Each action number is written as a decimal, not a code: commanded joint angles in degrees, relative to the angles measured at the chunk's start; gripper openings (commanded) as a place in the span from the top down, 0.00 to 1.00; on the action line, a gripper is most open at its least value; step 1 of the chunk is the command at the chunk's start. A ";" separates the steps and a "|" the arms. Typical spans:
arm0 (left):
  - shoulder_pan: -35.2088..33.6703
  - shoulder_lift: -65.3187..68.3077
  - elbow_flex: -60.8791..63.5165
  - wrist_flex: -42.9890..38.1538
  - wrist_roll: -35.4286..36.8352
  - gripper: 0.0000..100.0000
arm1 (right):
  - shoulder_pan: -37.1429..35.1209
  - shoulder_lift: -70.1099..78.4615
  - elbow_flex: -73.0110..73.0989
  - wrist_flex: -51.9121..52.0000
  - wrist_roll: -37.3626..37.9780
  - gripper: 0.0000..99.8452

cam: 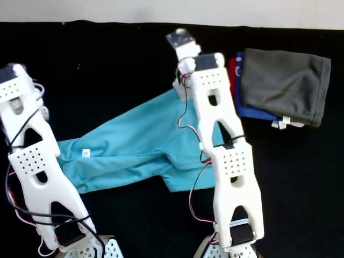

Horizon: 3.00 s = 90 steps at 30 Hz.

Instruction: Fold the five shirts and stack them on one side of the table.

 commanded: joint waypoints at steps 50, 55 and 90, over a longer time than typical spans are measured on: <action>3.82 -0.84 -6.29 1.32 4.66 0.99 | -2.77 13.93 -29.41 4.62 0.44 0.97; 5.05 -20.70 13.76 1.32 4.40 0.99 | -3.47 13.32 -35.03 9.54 0.44 0.97; 4.53 -62.29 84.44 -10.99 -4.75 0.99 | -3.12 -61.41 33.27 10.51 0.53 0.97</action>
